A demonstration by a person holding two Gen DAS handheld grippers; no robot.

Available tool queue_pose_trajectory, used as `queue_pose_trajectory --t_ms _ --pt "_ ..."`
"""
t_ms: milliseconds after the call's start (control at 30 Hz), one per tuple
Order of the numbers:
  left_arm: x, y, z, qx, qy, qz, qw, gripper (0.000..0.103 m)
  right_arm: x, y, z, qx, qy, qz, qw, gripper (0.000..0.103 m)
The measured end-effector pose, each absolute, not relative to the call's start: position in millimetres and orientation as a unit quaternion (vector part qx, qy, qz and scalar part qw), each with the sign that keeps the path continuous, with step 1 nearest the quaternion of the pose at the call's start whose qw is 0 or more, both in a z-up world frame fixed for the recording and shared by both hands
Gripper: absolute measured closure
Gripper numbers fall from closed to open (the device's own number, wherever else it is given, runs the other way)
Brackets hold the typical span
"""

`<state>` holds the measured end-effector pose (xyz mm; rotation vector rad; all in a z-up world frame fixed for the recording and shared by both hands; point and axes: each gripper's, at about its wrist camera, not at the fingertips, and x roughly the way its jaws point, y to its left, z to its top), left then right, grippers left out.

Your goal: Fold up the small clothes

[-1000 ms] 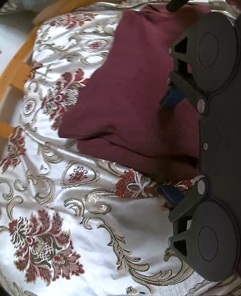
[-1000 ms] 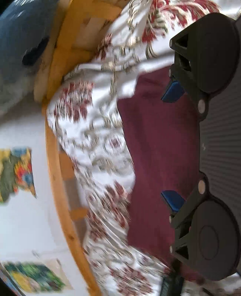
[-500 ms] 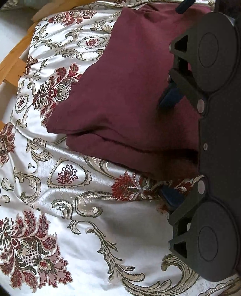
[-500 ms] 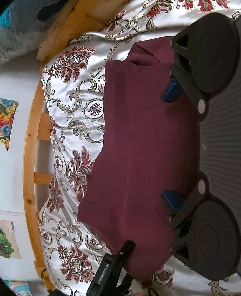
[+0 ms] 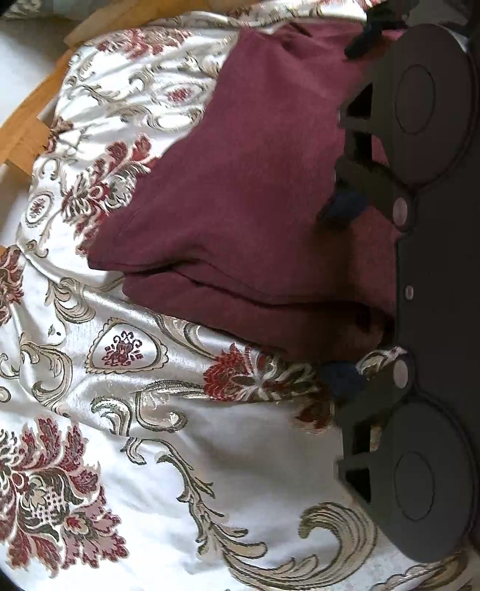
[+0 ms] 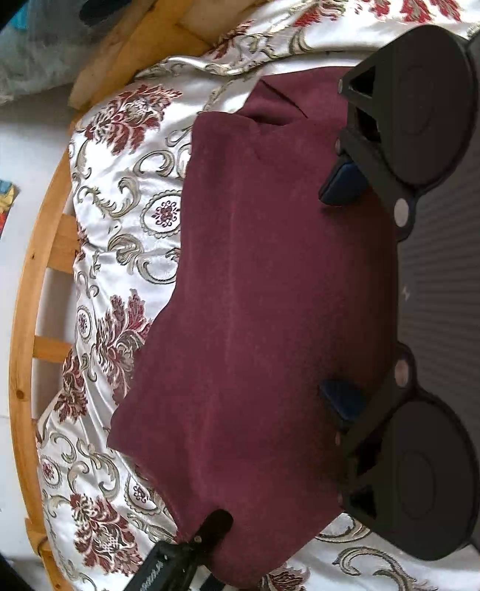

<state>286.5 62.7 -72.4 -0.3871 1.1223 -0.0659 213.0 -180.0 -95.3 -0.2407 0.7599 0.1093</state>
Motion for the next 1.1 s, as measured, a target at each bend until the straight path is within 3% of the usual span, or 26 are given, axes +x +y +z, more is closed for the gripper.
queue_pose_trajectory --t_ms 100,133,567,733,767,833,900,1100 --pt "285 69 -69 -0.202 0.523 -0.044 0.827 0.057 210 -178 -95 -0.124 0.365 0.049 0.921 0.0" --pt "285 70 -69 -0.206 0.523 -0.043 0.826 0.058 210 -177 -95 -0.126 0.364 0.049 0.922 0.0" --pt "271 50 -48 -0.171 0.481 -0.077 0.857 0.058 212 -180 -95 -0.115 0.37 0.049 0.92 0.0" --pt "279 45 -54 -0.167 0.486 -0.073 0.855 0.051 212 -179 -96 -0.115 0.37 0.048 0.921 0.0" --pt "282 46 -58 -0.168 0.492 -0.064 0.852 0.053 212 -179 -96 -0.115 0.37 0.048 0.921 0.0" --pt "286 49 -64 -0.171 0.499 -0.05 0.848 0.074 213 -179 -96 -0.114 0.37 0.046 0.921 0.0" --pt "286 52 -66 -0.18 0.498 -0.048 0.847 0.083 213 -178 -97 -0.114 0.369 0.046 0.921 0.0" --pt "279 41 -48 -0.154 0.46 -0.074 0.871 0.09 219 -184 -84 -0.095 0.391 0.053 0.914 0.0"
